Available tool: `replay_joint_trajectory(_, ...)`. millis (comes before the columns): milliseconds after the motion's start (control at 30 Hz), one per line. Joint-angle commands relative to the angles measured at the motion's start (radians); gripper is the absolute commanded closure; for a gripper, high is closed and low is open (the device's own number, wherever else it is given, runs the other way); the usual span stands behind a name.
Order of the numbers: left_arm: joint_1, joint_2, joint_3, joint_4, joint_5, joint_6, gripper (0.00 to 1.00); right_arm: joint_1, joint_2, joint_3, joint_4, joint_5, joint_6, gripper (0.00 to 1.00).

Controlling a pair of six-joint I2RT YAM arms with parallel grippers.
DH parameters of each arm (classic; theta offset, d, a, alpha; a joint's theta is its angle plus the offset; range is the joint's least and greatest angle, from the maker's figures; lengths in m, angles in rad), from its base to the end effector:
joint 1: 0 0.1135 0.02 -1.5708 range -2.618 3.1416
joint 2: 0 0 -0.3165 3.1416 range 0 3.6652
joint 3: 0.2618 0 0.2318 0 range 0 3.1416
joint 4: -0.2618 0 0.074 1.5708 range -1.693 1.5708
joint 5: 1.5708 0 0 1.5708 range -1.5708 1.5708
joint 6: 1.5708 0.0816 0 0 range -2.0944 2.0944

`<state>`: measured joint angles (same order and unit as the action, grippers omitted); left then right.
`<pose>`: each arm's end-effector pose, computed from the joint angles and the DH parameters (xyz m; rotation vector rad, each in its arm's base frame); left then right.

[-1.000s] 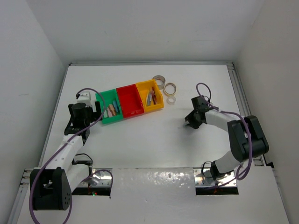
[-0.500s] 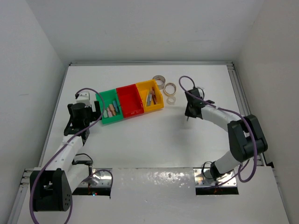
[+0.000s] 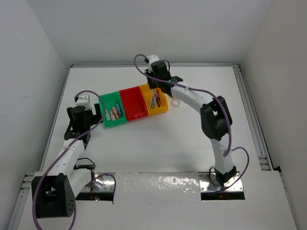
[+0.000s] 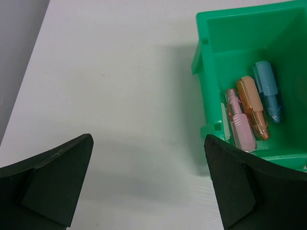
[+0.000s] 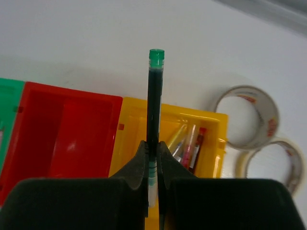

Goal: Sort the stationery into containers
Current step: Place the pen in the storage box, then pick up the stationery from the center of the board.

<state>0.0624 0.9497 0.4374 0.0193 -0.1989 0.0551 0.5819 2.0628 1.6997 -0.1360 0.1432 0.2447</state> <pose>0.1947 0.0283 0.2406 -0.1305 2.0606 0.2777 0.4542 0.2849 0.2949 -0.2620 2.0675 0.3598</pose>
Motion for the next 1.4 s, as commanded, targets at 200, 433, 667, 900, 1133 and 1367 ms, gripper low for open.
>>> replay_joint_trajectory(200,0.039,-0.017,-0.003,0.033,0.007,0.0,0.01,0.012,0.171,0.084,-0.036,-0.033,-0.032,1.0)
replay_joint_trajectory(433,0.04,-0.008,-0.003,0.039,0.016,-0.001,0.01,0.027,0.139,0.032,-0.047,0.001,-0.032,1.0)
replay_joint_trajectory(667,0.04,-0.008,-0.005,0.038,0.018,-0.001,0.01,0.029,0.129,0.038,-0.071,0.006,-0.016,0.68)
replay_joint_trajectory(900,0.04,-0.006,-0.003,0.036,0.016,0.0,0.01,0.016,0.011,0.083,-0.085,-0.008,0.008,0.39)
replay_joint_trajectory(1133,0.04,0.001,-0.005,0.036,0.026,0.0,0.01,-0.164,-0.018,0.087,-0.013,-0.1,0.299,0.99)
replay_joint_trajectory(1367,0.042,0.003,0.011,0.016,0.023,0.005,0.01,-0.243,0.231,0.334,-0.117,0.019,0.275,0.52)
